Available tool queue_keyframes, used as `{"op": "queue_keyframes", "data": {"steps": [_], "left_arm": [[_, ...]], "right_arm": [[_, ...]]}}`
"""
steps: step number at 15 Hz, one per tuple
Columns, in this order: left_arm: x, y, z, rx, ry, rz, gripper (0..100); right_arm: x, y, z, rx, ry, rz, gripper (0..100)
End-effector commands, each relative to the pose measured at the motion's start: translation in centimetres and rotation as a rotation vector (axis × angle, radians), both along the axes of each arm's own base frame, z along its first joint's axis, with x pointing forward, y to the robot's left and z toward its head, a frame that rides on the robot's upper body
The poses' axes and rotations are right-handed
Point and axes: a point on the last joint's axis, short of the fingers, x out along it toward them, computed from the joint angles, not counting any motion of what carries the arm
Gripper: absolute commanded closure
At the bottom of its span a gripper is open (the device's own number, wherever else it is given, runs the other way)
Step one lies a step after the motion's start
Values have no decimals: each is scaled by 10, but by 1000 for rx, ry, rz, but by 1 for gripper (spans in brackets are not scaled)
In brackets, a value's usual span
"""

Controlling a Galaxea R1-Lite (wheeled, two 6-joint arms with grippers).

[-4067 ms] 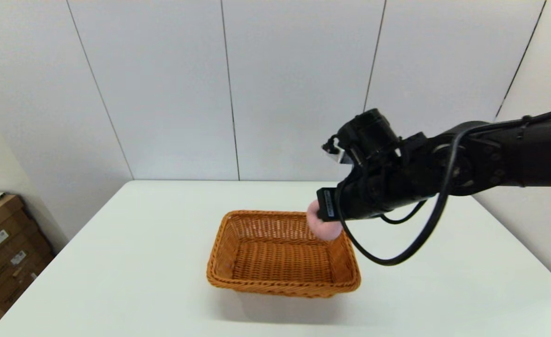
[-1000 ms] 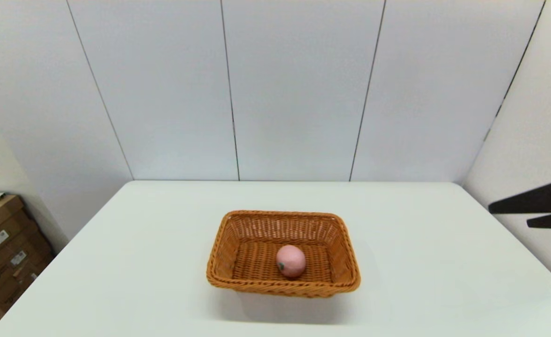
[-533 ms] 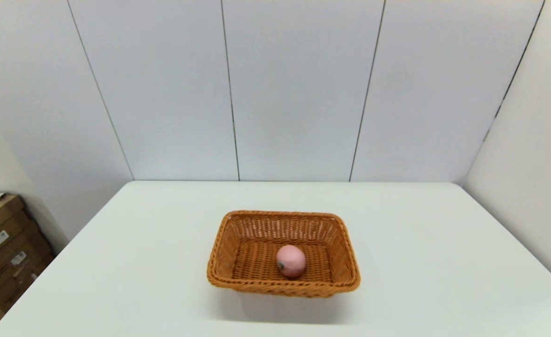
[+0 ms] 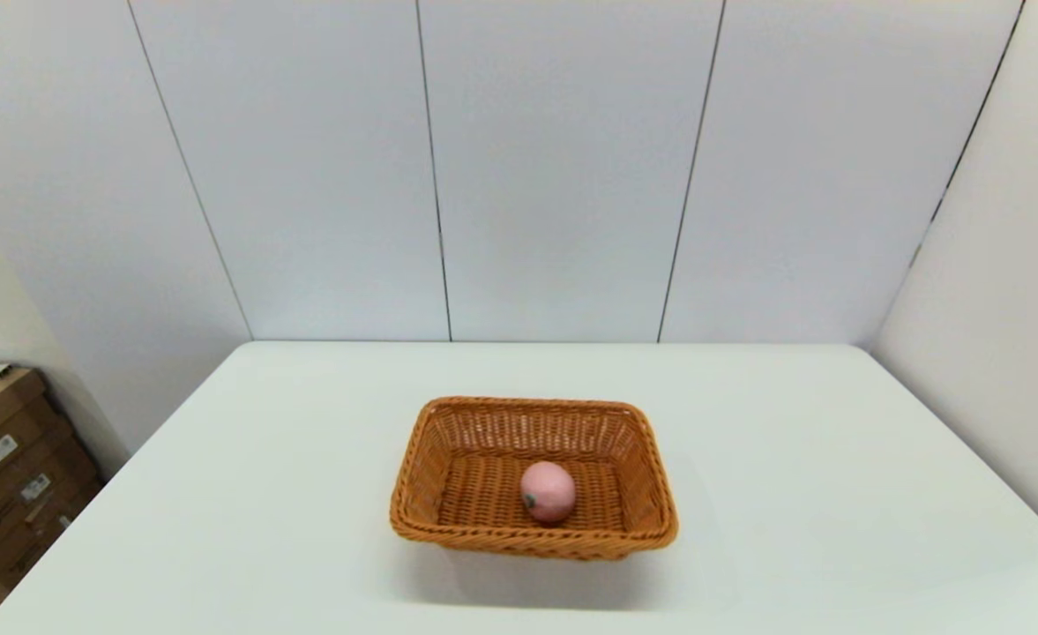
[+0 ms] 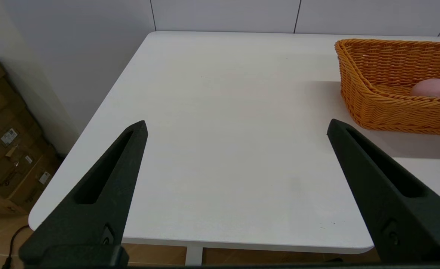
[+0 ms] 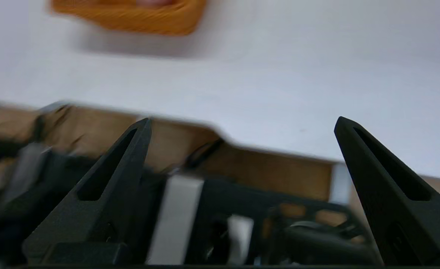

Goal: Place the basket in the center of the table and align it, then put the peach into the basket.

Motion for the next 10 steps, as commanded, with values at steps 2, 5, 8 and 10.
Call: {"op": "queue_keyframes", "data": {"steps": [2, 5, 8, 10], "left_arm": [[0, 0, 0, 1, -1, -1, 0], [0, 0, 0, -2, -1, 0, 0], [0, 0, 0, 0, -1, 0, 0], [0, 0, 0, 0, -1, 0, 0]], "right_arm": [[13, -5, -37, -71, -214, -124, 0], [29, -6, -57, -106, -305, -168, 0], [24, -6, -82, -138, -334, -167, 0], [23, -7, -83, -138, -341, -170, 0]]}}
